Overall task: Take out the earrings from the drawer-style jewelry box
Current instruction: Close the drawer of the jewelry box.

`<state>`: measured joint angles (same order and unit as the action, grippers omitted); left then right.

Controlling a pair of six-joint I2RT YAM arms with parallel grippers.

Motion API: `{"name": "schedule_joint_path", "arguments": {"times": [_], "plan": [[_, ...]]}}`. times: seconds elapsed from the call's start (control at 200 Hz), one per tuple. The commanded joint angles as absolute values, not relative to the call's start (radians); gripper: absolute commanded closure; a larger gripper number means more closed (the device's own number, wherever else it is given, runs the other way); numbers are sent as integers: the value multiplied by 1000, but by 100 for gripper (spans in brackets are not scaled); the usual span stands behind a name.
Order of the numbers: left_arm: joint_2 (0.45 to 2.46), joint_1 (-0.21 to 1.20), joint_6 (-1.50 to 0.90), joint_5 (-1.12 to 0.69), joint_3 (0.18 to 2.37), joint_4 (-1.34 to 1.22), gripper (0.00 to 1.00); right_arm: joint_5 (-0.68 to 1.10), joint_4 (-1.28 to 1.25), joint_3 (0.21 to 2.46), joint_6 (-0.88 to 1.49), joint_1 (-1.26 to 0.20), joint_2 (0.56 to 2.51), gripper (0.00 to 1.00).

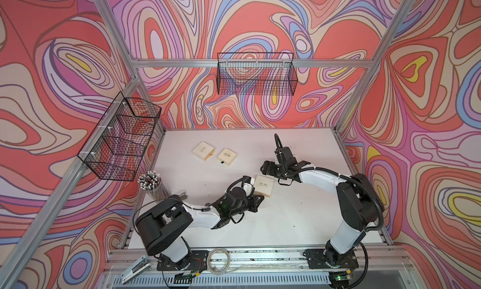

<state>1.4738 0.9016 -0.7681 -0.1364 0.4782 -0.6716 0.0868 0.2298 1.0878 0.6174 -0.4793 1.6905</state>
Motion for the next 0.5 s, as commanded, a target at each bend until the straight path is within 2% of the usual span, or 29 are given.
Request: {"name": "schedule_joint_path", "arguments": {"times": [0.0, 0.03, 0.14, 0.18, 0.27, 0.496], "plan": [[1354, 892, -751, -25, 536, -353, 78, 24, 224, 1041, 656, -486, 1577, 5], [1335, 881, -744, -26, 573, -283, 72, 18, 227, 1024, 659, -485, 1549, 4], [1293, 823, -725, -72, 658, -104, 37, 9, 267, 975, 662, -486, 1467, 2], [1294, 800, -708, -88, 694, -45, 28, 9, 287, 960, 665, -485, 1443, 2], [1332, 760, -657, -120, 787, 71, 19, 3, 308, 902, 679, -486, 1375, 2], [1510, 674, -600, -250, 933, 129, 16, -16, 338, 781, 691, -485, 1210, 2]]}}
